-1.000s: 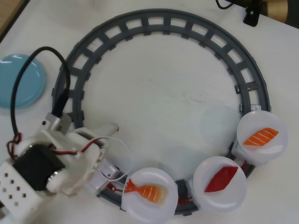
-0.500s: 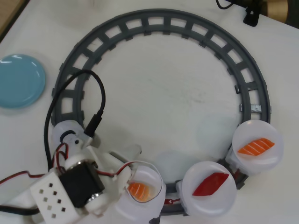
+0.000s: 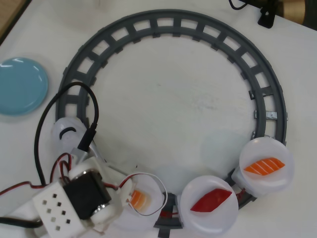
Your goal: Pick up the sushi from the Shinkansen and put it on the blue dish
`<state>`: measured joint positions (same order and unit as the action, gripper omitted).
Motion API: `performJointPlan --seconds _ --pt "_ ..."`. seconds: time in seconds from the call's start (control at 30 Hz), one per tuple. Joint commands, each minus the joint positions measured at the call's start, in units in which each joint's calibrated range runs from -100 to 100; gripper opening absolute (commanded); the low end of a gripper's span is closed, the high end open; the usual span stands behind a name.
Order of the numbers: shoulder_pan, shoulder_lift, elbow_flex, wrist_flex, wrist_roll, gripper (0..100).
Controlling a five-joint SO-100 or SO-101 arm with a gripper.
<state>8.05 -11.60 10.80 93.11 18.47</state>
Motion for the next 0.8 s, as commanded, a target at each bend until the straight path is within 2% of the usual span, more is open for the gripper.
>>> performJointPlan --seconds 0.0,0.13,0.43,0.6,0.7,0.77 --pt "-0.83 -1.05 0.48 -0.16 0.31 36" --pt "-1.1 -0.31 1.74 -0.33 0.2 36" --pt "-2.06 -0.14 10.75 -10.86 -1.58 36" --pt "-2.15 -0.06 11.93 -12.56 -1.68 35" --pt "-1.98 0.03 12.02 -13.83 -2.94 27" --pt "-2.15 0.03 12.65 -13.41 -3.09 18"
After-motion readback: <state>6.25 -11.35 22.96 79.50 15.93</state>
